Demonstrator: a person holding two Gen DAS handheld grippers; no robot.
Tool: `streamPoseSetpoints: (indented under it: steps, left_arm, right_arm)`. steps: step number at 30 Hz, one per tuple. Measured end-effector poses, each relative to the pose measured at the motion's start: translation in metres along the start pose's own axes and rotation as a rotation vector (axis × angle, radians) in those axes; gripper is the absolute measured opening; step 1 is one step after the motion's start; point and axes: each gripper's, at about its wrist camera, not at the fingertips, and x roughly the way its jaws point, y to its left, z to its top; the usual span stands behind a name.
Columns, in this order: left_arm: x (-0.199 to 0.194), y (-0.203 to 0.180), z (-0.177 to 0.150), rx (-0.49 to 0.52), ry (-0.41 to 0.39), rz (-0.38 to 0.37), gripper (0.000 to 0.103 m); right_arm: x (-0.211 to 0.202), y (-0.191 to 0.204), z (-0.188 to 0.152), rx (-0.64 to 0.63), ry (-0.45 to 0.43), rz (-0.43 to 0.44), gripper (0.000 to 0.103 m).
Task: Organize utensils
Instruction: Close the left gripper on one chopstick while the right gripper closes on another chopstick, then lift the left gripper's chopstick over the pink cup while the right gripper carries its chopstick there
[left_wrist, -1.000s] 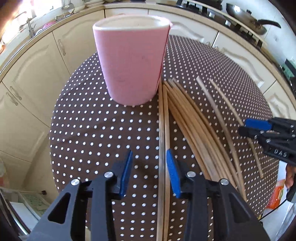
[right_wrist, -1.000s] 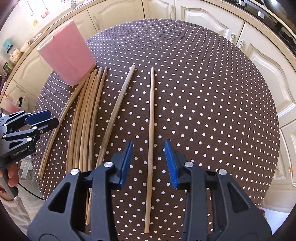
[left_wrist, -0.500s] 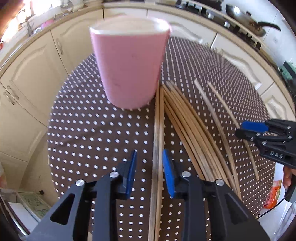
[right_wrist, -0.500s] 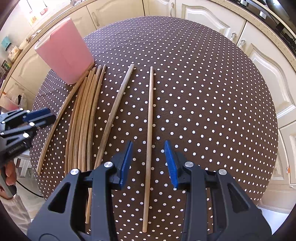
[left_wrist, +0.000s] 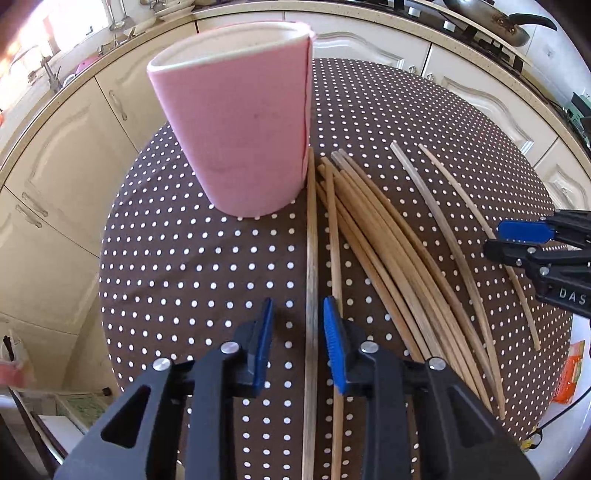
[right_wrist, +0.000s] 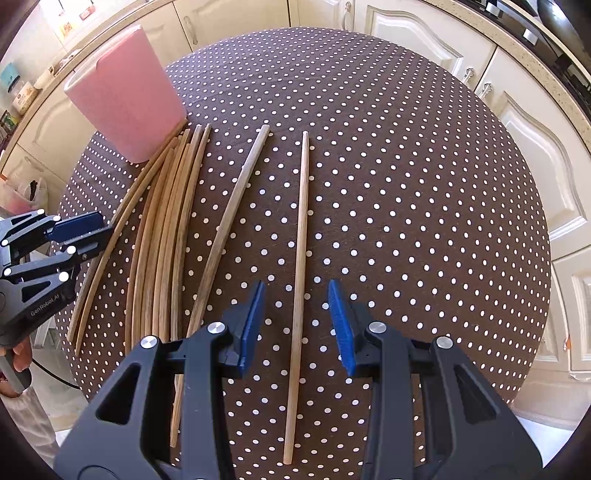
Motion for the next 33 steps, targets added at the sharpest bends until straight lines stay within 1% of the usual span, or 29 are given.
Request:
streamPoseSetpoints:
  steps: [2, 4, 6, 7, 9, 11, 15, 17, 19, 21, 23, 25, 28, 29, 30, 32, 33]
  left_arm:
    - [0.000, -0.002, 0.002, -0.004, 0.000, -0.012, 0.007]
    - [0.001, -0.004, 0.008, -0.009, 0.001, -0.024, 0.007]
    - [0.001, -0.005, 0.010, -0.005, -0.004, -0.023, 0.006]
    - [0.001, -0.005, 0.012, -0.007, -0.009, -0.030, 0.006]
    - [0.002, -0.004, 0.011, -0.024, -0.024, -0.072, 0.006]
    - [0.000, -0.004, 0.008, -0.038, -0.042, -0.090, 0.006]
    - [-0.015, -0.008, -0.001, -0.025, -0.098, -0.123, 0.006]
    - [-0.024, -0.010, -0.003, -0.015, -0.123, -0.132, 0.006]
    - [-0.039, -0.006, -0.014, -0.004, -0.149, -0.149, 0.006]
    - [-0.054, -0.007, -0.024, 0.010, -0.179, -0.170, 0.006]
    - [-0.068, -0.011, -0.030, 0.021, -0.220, -0.198, 0.006]
    - [-0.089, -0.017, -0.037, 0.031, -0.278, -0.253, 0.006]
    - [-0.120, -0.019, -0.040, 0.038, -0.391, -0.306, 0.006]
    - [-0.128, -0.019, -0.041, 0.038, -0.418, -0.316, 0.006]
    - [-0.140, -0.018, -0.041, 0.034, -0.466, -0.324, 0.006]
    - [-0.158, -0.017, -0.040, 0.033, -0.536, -0.334, 0.006]
    - [-0.168, -0.014, -0.039, 0.027, -0.585, -0.329, 0.006]
  right_arm:
    - [0.001, 0.001, 0.002, -0.005, 0.012, -0.006, 0.036]
    - [0.002, 0.005, 0.006, -0.022, 0.025, -0.037, 0.030]
    - [0.003, 0.010, 0.007, -0.042, 0.032, -0.059, 0.028]
    - [0.003, 0.012, 0.008, -0.043, 0.035, -0.064, 0.024]
    - [0.004, 0.016, 0.009, -0.053, 0.035, -0.071, 0.013]
    - [0.004, 0.020, 0.008, -0.055, 0.030, -0.069, 0.007]
    - [0.001, 0.023, 0.003, -0.036, 0.002, -0.057, 0.006]
    - [-0.005, 0.022, -0.002, -0.021, -0.025, -0.042, 0.006]
    - [-0.015, 0.022, -0.006, -0.010, -0.059, -0.030, 0.006]
    - [-0.028, 0.020, -0.010, 0.010, -0.101, -0.004, 0.006]
    - [-0.047, 0.021, -0.013, 0.025, -0.167, 0.039, 0.006]
    - [-0.068, 0.024, -0.016, 0.045, -0.245, 0.090, 0.006]
    - [-0.101, 0.034, -0.020, 0.059, -0.384, 0.179, 0.006]
    - [-0.109, 0.039, -0.020, 0.057, -0.423, 0.195, 0.006]
    - [-0.117, 0.044, -0.021, 0.055, -0.465, 0.216, 0.006]
    - [-0.133, 0.055, -0.020, 0.051, -0.546, 0.268, 0.006]
    - [-0.138, 0.060, -0.018, 0.047, -0.580, 0.288, 0.006]
